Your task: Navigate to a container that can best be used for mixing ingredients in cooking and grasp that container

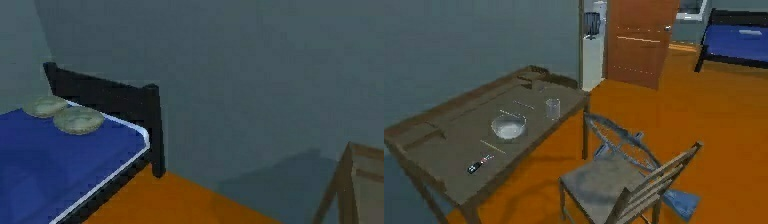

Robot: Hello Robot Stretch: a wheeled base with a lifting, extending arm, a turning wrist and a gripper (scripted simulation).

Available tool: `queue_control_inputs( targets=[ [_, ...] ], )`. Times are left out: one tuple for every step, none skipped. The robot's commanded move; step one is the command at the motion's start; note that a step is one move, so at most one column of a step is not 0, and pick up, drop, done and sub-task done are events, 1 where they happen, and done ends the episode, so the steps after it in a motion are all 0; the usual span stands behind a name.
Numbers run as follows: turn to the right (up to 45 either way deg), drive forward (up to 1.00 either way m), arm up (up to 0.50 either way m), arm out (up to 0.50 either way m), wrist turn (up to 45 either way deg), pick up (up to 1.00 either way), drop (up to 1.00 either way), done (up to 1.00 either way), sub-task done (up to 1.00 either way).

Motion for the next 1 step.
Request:
queue_control_inputs(
  targets=[
    [-15.0, 0.00, 0.00, 0.00, 0.0, 0.00, 0.00, 0.00, 0.00]
  ],
)
